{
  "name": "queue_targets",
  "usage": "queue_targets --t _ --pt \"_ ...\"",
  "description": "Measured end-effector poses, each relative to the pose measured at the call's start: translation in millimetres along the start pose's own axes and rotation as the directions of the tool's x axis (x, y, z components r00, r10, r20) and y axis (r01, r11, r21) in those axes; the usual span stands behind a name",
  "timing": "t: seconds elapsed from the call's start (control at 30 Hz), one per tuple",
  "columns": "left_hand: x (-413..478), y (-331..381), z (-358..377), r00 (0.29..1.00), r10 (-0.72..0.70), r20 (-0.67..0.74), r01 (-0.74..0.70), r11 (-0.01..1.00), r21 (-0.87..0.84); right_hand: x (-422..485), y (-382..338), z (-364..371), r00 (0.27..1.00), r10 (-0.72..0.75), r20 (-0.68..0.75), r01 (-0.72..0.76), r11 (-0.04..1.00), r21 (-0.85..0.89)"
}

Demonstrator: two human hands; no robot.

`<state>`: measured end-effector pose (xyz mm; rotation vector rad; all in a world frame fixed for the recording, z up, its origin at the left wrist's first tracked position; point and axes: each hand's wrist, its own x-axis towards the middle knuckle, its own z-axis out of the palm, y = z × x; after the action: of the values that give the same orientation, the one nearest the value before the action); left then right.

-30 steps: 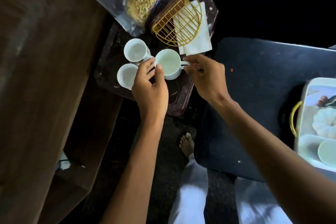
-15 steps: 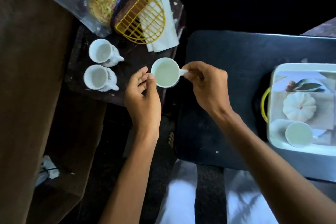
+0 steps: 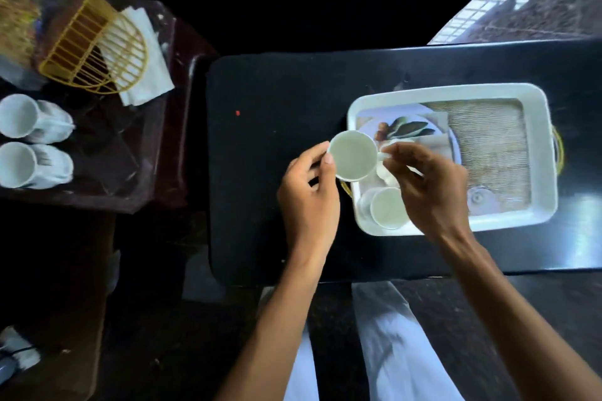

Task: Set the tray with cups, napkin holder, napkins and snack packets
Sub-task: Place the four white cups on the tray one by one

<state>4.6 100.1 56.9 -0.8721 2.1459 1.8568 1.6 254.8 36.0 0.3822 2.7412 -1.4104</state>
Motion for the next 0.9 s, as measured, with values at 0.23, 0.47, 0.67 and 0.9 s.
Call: queue_targets --t 0.23,0.47,0.67,0.9 --pt "-3 -8 54 0.998 -0.001 0.067 -0.006 0.994 0.105 18 47 -30 0.999 0.02 -0.035 -0.022 0.998 -0.067" --pt "7 -20 70 0.997 -0.066 0.05 0.056 0.982 0.18 30 75 -24 0.998 0.038 0.047 -0.035 0.998 -0.055" --pt "10 -25 77 0.993 -0.107 0.046 0.095 0.974 0.207 34 87 -23 0.995 0.035 0.089 -0.032 0.999 -0.036" --pt "11 -29 76 0.992 -0.117 0.038 0.106 0.972 0.21 34 91 -19 0.991 0.041 0.124 -0.035 0.998 -0.053"
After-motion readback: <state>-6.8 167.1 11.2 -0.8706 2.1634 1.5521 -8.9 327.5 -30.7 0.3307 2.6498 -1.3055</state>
